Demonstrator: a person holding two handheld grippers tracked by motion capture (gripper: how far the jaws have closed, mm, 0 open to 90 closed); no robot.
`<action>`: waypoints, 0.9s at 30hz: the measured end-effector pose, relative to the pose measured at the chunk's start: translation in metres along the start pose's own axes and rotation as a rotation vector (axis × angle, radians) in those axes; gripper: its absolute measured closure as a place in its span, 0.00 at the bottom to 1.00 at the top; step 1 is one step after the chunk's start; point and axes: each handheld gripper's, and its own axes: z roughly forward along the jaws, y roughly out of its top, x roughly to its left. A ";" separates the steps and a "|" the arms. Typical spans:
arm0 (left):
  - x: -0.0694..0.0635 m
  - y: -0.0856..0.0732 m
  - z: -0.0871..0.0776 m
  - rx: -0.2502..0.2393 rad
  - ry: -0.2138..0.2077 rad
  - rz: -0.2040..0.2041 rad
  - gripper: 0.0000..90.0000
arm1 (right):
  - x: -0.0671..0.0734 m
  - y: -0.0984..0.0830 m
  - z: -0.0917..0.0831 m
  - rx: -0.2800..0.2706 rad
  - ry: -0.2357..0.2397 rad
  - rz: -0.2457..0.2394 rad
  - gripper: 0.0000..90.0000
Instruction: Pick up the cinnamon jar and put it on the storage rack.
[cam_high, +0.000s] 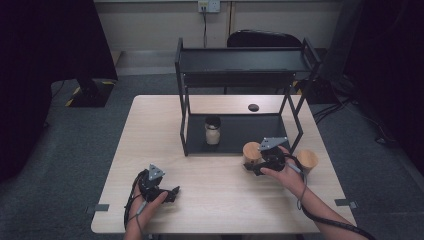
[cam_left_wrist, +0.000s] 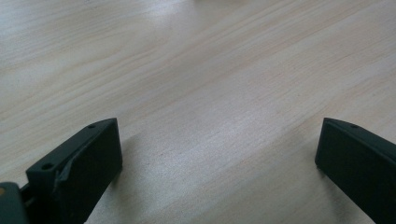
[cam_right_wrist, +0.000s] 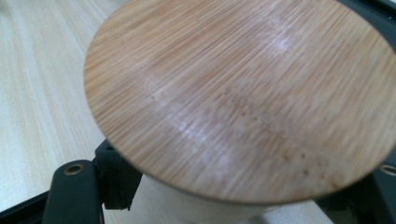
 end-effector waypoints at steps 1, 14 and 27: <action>0.000 0.000 0.000 0.000 0.000 0.000 0.00 | 0.000 0.001 0.000 -0.001 -0.003 -0.002 0.28; 0.000 0.000 0.000 0.000 0.000 -0.001 0.00 | 0.000 0.012 0.010 -0.016 -0.015 -0.002 0.28; 0.000 0.000 0.000 0.000 0.000 0.000 0.00 | -0.005 0.023 0.016 -0.030 -0.025 0.025 0.28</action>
